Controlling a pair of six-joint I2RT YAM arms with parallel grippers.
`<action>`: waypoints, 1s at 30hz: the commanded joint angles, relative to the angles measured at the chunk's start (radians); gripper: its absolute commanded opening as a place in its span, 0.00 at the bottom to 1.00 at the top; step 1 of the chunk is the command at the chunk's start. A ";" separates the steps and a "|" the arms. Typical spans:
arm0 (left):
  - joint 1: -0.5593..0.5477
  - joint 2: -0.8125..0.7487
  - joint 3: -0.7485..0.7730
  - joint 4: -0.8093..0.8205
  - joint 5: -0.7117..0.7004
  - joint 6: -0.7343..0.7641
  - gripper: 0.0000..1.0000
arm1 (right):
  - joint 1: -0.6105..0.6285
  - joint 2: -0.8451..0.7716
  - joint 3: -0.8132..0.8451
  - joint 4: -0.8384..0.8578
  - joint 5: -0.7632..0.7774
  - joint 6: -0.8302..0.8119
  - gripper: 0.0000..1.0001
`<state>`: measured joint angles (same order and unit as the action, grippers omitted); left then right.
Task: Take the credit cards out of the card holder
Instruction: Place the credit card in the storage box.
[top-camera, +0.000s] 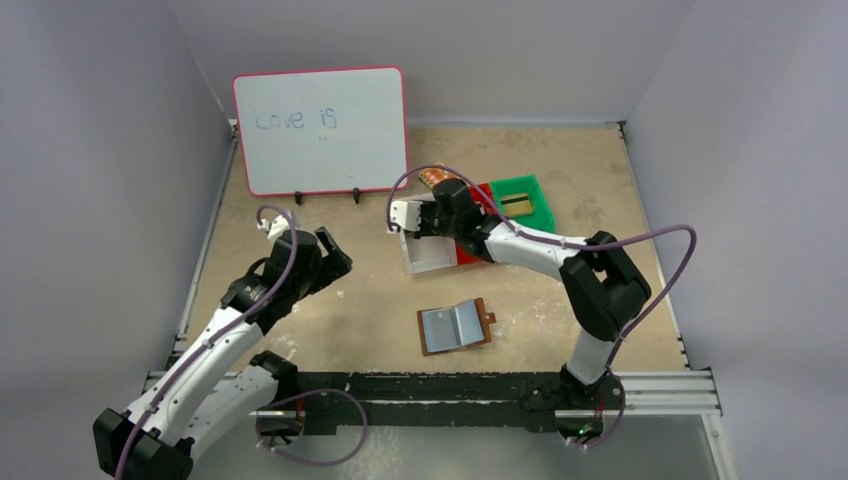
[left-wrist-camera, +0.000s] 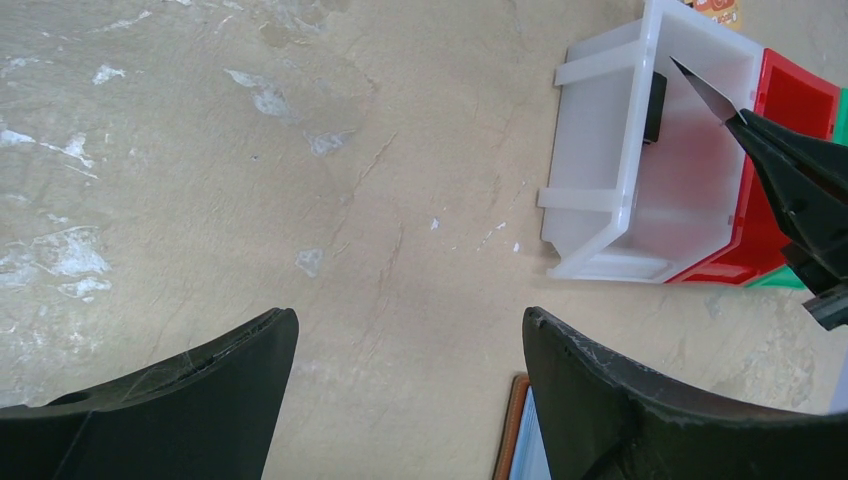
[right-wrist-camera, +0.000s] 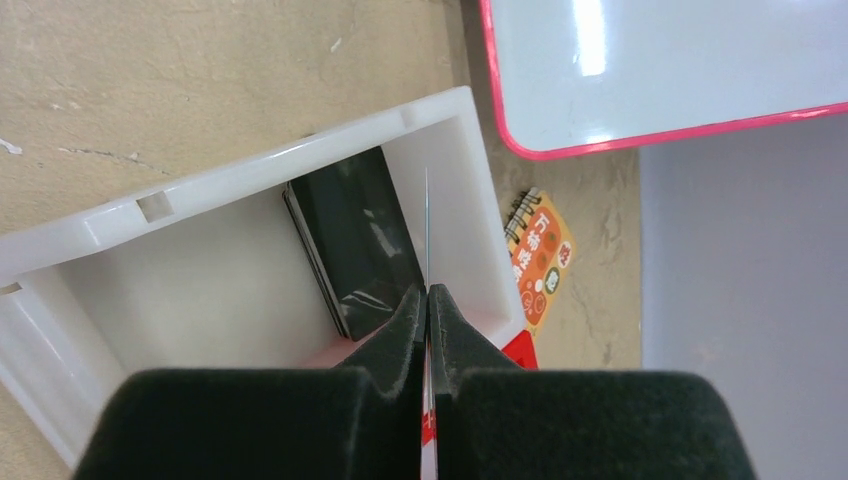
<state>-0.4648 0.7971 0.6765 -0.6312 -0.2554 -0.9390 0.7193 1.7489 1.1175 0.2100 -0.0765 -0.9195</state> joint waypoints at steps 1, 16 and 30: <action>0.006 -0.017 0.036 -0.011 -0.026 0.022 0.83 | 0.008 0.026 0.057 -0.015 0.024 -0.043 0.00; 0.005 -0.024 0.043 -0.024 -0.035 0.018 0.83 | 0.017 0.146 0.103 0.036 0.096 -0.070 0.04; 0.006 -0.022 0.037 -0.024 -0.038 0.012 0.83 | 0.025 0.197 0.136 0.021 0.094 -0.095 0.12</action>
<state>-0.4648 0.7849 0.6769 -0.6739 -0.2741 -0.9390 0.7391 1.9434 1.2034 0.2222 0.0139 -0.9939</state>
